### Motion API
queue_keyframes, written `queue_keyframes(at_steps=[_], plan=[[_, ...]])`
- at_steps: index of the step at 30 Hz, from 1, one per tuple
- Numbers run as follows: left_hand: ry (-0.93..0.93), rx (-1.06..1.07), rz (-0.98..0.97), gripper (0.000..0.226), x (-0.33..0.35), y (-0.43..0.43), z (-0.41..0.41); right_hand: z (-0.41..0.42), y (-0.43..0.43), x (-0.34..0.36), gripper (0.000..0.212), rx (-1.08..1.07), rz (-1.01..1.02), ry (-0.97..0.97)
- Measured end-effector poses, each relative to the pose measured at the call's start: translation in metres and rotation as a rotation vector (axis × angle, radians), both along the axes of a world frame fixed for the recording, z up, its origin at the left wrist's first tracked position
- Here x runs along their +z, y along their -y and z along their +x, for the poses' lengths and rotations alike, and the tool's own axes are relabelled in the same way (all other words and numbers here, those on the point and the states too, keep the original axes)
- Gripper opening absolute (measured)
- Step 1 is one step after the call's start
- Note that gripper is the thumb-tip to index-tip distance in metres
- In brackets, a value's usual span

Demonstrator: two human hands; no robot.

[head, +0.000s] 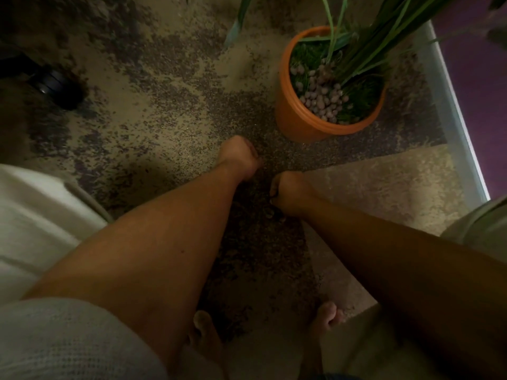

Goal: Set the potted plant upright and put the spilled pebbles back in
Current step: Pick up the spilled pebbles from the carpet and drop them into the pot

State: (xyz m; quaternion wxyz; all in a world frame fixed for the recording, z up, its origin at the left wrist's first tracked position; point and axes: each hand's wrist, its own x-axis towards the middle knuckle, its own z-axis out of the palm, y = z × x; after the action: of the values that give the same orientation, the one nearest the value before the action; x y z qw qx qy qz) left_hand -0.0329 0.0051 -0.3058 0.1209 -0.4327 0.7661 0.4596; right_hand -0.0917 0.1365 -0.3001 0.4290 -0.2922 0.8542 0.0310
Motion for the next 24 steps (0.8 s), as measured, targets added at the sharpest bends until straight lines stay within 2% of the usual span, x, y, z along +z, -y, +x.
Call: queue_keyframes(at_steps=[9, 13, 17, 19, 22, 24], plan=[[-0.013, 0.03, 0.044, 0.009, 0.001, 0.002, -0.003, -0.017, 0.011, 0.013, 0.012, -0.104, -0.087, -0.012], [-0.039, 0.177, 0.137, 0.009, 0.022, 0.02, -0.012, -0.021, 0.012, 0.042, 0.004, -0.033, -0.245, -0.042], [-0.191, 0.29, 0.141, 0.014, 0.066, 0.048, -0.027, -0.031, 0.022, 0.085, 0.004, 0.036, -0.408, -0.092], [-0.269, 0.274, 0.114, 0.011, 0.089, 0.059, -0.034, -0.042, 0.023, 0.108, 0.007, 0.037, -0.472, -0.113], [-0.371, 0.261, 0.11, 0.021, 0.115, 0.063, -0.047, -0.062, 0.017, 0.138, 0.012, 0.01, -0.537, -0.151], [-0.398, 0.207, 0.127, 0.013, 0.126, 0.058, -0.058, -0.077, 0.011, 0.147, 0.013, -0.057, -0.578, -0.191]])
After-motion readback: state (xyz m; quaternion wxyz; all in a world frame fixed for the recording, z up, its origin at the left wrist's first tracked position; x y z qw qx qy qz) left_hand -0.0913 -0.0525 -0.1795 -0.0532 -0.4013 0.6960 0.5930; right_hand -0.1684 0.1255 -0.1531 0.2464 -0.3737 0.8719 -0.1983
